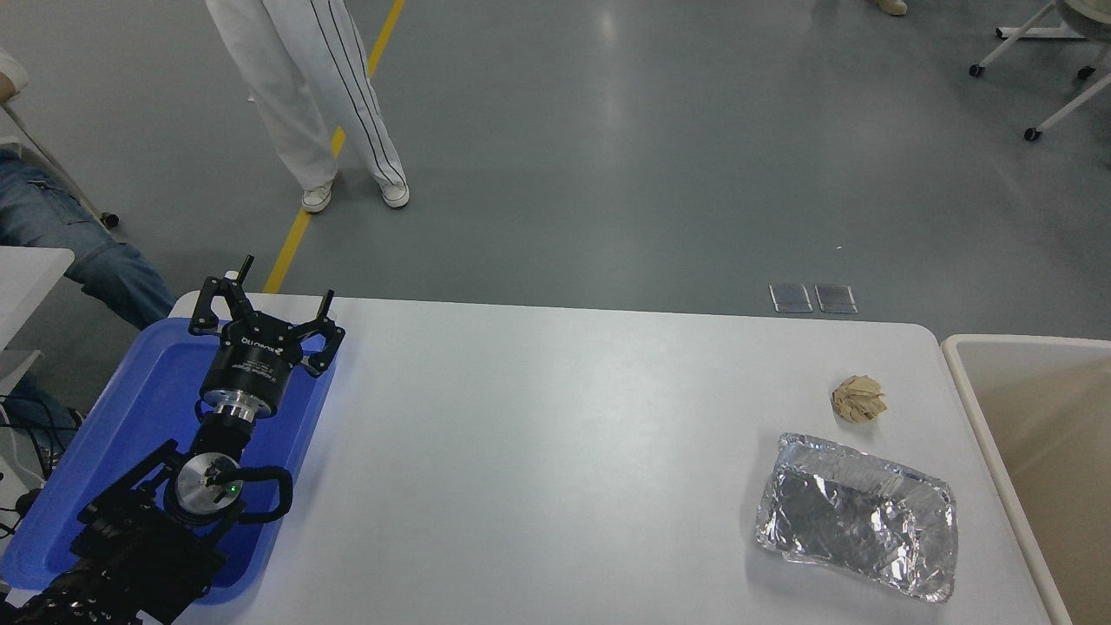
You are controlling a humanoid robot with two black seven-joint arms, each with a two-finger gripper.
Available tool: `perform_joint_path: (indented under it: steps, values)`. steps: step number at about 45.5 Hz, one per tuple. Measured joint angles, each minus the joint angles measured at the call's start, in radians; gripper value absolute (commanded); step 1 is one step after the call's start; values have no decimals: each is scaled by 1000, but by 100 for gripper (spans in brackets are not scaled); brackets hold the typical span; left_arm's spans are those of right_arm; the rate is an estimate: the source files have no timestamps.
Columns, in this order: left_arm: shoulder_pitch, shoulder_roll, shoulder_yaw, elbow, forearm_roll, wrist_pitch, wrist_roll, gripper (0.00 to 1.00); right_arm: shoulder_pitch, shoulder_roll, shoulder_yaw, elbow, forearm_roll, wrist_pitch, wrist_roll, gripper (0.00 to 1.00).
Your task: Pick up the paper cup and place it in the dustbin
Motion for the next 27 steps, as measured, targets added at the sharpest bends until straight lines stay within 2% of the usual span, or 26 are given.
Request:
perform_joint_path:
  steps: [1, 2, 27]
  values:
    - [0, 0, 0, 0, 0, 0, 0, 100, 0, 0, 0, 0, 0, -5, 0, 98]
    - [0, 0, 0, 0, 0, 0, 0, 100, 0, 1, 1, 0, 1, -12, -1, 99]
    - [0, 0, 0, 0, 0, 0, 0, 100, 11, 18, 101, 54, 3, -63, -3, 100]
